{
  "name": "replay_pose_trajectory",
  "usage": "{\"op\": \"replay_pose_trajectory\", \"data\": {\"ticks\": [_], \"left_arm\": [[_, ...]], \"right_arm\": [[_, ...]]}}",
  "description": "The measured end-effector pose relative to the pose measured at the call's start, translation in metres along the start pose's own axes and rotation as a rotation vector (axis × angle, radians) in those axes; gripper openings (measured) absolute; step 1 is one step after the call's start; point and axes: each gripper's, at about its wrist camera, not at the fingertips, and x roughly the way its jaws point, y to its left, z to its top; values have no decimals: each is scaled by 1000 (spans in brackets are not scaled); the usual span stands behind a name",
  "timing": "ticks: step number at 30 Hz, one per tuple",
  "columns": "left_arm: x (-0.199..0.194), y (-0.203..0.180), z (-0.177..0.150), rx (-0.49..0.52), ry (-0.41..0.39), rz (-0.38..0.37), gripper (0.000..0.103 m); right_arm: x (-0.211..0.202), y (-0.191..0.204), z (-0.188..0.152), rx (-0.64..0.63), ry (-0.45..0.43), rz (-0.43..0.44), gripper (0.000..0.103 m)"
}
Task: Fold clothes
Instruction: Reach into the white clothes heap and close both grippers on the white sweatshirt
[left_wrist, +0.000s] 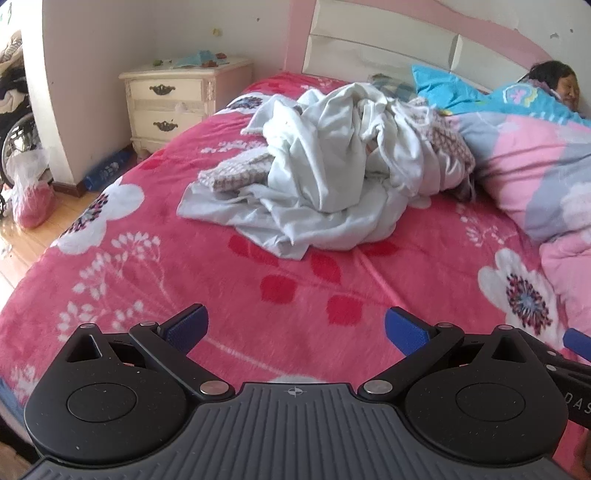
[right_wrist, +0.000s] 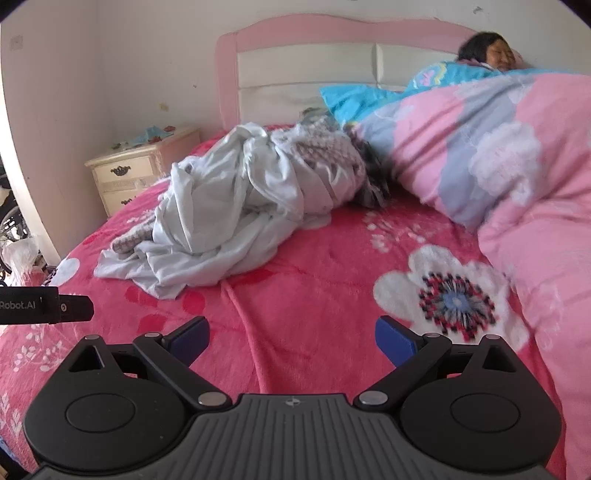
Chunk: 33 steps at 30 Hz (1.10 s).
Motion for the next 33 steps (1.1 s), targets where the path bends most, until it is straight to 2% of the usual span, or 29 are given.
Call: {"op": "replay_pose_trajectory", "data": {"ticks": [3,11,14,16,20,24,27,33], "left_arm": [[8,1,17,20,-18,30,103],[37,8,105,146,-134,67,103],[48,11,138,193,-177,81,103],[59,12,156,213,-202,79,103],[113,2,147,131,-196,-30,103],[158,-6,138,55,-168,-87,100],[187,-7,133,19,-163,-96,96],[227,-6,136,-23,-160,-122,75]], "right_arm": [[13,-1,18,-50,-47,24,99],[56,-3,89,-137,-180,96,97],[88,6,106,-173,-206,128,91],[112,14,113,-216,-212,130,83],[161,27,123,-270,-197,117,74],[216,37,129,-338,-153,113,72],[259,44,135,-396,-139,101,70],[328,58,150,-461,-111,54,68]]}}
